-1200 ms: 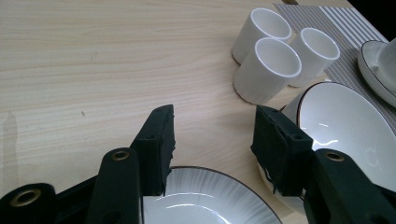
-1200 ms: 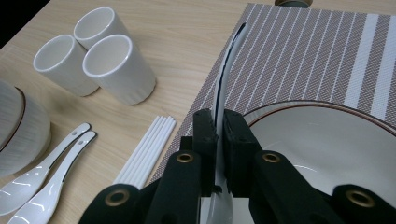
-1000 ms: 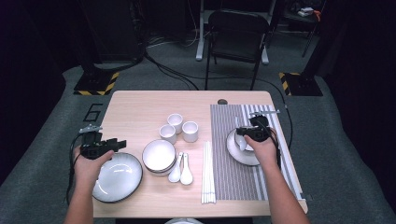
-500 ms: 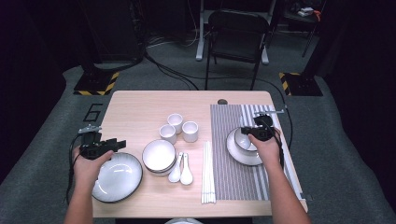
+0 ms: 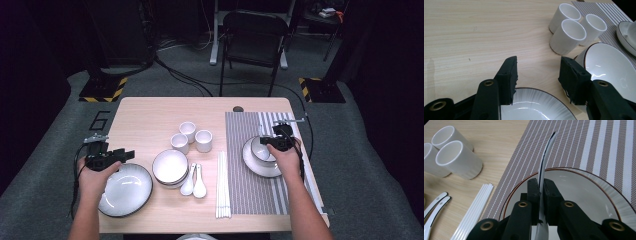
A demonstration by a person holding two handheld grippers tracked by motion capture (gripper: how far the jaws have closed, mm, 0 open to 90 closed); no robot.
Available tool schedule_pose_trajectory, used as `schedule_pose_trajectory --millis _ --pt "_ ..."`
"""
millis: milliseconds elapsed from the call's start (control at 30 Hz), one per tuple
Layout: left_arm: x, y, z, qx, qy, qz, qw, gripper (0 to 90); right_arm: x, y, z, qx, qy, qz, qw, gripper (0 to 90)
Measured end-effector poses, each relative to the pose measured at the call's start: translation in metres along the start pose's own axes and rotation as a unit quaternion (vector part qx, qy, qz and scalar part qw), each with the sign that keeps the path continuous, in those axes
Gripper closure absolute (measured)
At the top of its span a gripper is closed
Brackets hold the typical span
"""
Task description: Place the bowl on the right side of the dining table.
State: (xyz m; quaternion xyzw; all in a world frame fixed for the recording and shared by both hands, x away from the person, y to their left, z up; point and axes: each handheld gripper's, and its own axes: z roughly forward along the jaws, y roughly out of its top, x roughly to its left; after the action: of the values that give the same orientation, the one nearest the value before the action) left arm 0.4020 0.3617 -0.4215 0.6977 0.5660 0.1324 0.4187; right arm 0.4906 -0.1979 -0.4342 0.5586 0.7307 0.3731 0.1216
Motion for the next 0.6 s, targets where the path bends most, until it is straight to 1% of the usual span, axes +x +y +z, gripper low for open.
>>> schedule_pose_trajectory --millis 67,167,200,233,267,300,400,600 --pt "0.0001 -0.0001 -0.0002 0.0 0.0 0.0 1.0 48.9 -0.0021 -0.0004 0.0007 0.0 -0.002 0.005 1.0 85.1" --pt "0.0004 -0.0002 -0.0003 -0.001 0.0 0.001 1.0 48.9 -0.0032 -0.0007 0.0013 0.003 -0.003 0.006 1.0 85.1" --pt "0.0003 -0.0003 -0.0004 -0.001 0.0 0.001 1.0 48.9 -0.0032 -0.0012 0.0019 0.006 -0.008 0.014 0.9999 85.1" --pt "0.0003 -0.0003 -0.0004 -0.001 0.0 0.001 1.0 48.9 -0.0032 -0.0012 0.0019 0.006 -0.008 0.014 0.9999 85.1" --pt "0.0003 -0.0004 -0.0003 -0.001 0.0 0.0 1.0 48.9 -0.0052 -0.0019 0.0035 0.001 -0.006 0.008 0.9999 85.0" --pt "0.0005 -0.0004 -0.0002 -0.002 0.0 0.001 1.0 48.9 -0.0052 -0.002 0.0038 0.003 -0.008 0.011 0.9999 85.0" --pt "0.0008 -0.0003 -0.0002 -0.001 0.0 0.001 1.0 48.9 -0.0068 -0.0026 0.0048 0.002 -0.01 0.01 0.9999 85.0" --pt "0.0011 -0.001 -0.0007 0.001 -0.001 -0.004 1.0 48.9 -0.0086 -0.0037 0.0072 0.004 -0.014 0.014 0.9998 85.0"
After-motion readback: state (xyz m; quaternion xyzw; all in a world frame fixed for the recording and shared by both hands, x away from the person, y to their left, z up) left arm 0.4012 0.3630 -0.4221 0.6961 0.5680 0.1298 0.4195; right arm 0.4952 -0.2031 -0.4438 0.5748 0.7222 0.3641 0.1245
